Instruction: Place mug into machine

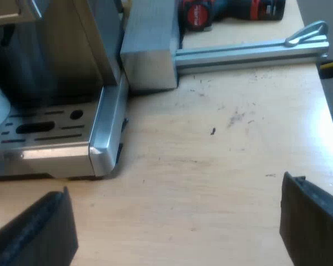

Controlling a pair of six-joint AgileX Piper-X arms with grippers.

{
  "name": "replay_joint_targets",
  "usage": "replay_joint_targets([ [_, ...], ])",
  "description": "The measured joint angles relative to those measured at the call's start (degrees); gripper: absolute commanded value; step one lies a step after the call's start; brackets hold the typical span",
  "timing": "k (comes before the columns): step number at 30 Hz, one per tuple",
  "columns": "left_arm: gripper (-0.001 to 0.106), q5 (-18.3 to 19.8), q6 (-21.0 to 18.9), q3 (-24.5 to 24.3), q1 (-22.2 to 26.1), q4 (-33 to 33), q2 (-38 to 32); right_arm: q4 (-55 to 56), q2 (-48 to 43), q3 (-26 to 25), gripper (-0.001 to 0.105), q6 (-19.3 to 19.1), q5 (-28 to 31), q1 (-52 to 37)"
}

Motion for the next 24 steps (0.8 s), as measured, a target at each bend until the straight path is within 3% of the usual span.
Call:
replay_joint_targets([
  [14, 0.087, 1.1, 0.0, 19.2, 0.0, -11.7, 0.1, -11.8, 0.1, 12.3, 0.077, 0.0, 0.0, 0.0],
  [18, 0.087, 1.8, 0.0, 22.1, 0.0, -12.1, 0.1, -12.1, 0.1, 16.2, 0.077, 0.0, 0.0, 0.0],
  [24, 0.087, 1.8, 0.0, 22.6, 0.0, -13.2, 0.1, -12.1, 0.1, 20.8, 0.077, 0.0, 0.0, 0.0],
])
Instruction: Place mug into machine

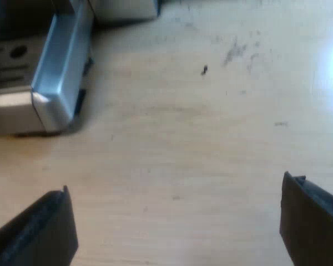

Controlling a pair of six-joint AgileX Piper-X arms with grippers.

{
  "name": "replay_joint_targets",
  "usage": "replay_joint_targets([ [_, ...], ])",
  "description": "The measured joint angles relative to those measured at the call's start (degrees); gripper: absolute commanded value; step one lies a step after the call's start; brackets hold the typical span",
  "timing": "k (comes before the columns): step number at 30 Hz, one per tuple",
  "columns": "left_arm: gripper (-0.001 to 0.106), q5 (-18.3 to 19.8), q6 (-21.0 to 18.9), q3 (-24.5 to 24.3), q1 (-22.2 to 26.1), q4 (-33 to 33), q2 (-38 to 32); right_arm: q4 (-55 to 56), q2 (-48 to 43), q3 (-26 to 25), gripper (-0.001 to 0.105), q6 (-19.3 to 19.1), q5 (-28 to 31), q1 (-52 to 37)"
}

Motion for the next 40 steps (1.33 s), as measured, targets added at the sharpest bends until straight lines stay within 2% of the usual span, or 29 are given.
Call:
replay_joint_targets([
  [40, 0.087, 0.0, 0.0, 1.1, 0.0, -2.3, 0.0, -1.3, 0.0, 0.4, 0.077, 0.0, 0.2, 0.0],
])
